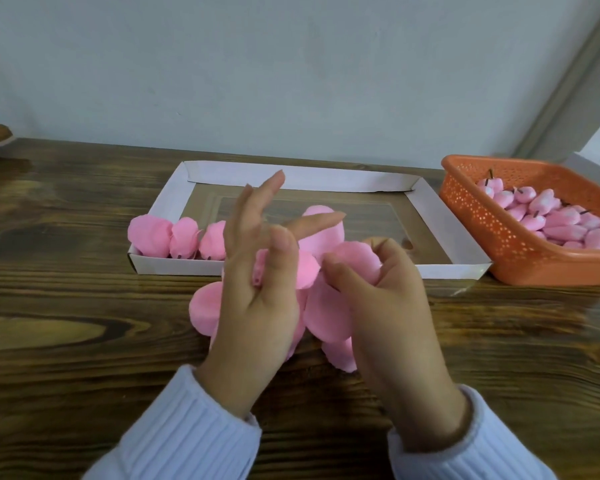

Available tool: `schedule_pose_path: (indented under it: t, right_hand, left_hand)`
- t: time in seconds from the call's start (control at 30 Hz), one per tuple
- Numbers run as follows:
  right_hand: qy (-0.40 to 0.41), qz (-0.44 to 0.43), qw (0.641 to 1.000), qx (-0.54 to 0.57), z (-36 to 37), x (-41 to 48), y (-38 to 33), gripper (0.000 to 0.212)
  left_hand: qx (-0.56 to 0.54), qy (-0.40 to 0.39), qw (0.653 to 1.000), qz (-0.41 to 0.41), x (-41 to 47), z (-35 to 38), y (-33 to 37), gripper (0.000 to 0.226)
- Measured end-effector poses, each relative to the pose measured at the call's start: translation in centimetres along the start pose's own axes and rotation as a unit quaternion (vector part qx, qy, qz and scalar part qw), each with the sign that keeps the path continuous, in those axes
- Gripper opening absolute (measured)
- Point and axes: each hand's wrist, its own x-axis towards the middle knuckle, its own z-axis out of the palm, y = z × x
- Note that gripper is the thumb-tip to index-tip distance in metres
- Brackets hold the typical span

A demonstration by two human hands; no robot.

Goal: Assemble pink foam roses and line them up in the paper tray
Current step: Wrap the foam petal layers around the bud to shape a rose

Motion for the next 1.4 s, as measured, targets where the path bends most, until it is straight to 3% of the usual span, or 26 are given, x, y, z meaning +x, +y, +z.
schedule_pose_path:
  t: [0.17,0.3,0.57,0.9,1.1,1.4]
  right_hand:
    - [0.018,-0.008,1.000,0.015,-0.3,-0.1,-0.1,0.014]
    - [0.024,-0.005,0.999,0.030,-0.3,-0.2,-0.2,0.015]
    - [0.026,-0.028,0.999,0.039,-0.4,-0.2,-0.2,0.014]
    - [0.002,-0.109,0.993,0.041,-0.4,-0.6,0.1,0.010]
    - [-0.095,-0.137,0.977,0.135,0.1,-1.6,-0.1,0.016]
    - [-0.163,-0.132,0.953,0.217,0.1,-1.1,0.5,0.032]
  left_hand:
    - [0.003,0.015,1.000,-0.015,0.1,0.0,-0.1,0.039]
    - [0.009,0.014,1.000,0.019,0.0,0.1,-0.6,0.072]
    - [0.001,-0.001,1.000,0.027,0.0,0.2,-0.5,0.054]
    - [0.017,-0.014,0.998,0.065,-0.1,0.5,-0.6,0.062]
    - [-0.013,-0.004,0.999,0.051,0.0,0.1,-0.6,0.042]
    - [-0.040,0.012,0.998,0.043,-0.5,0.4,-0.8,0.052]
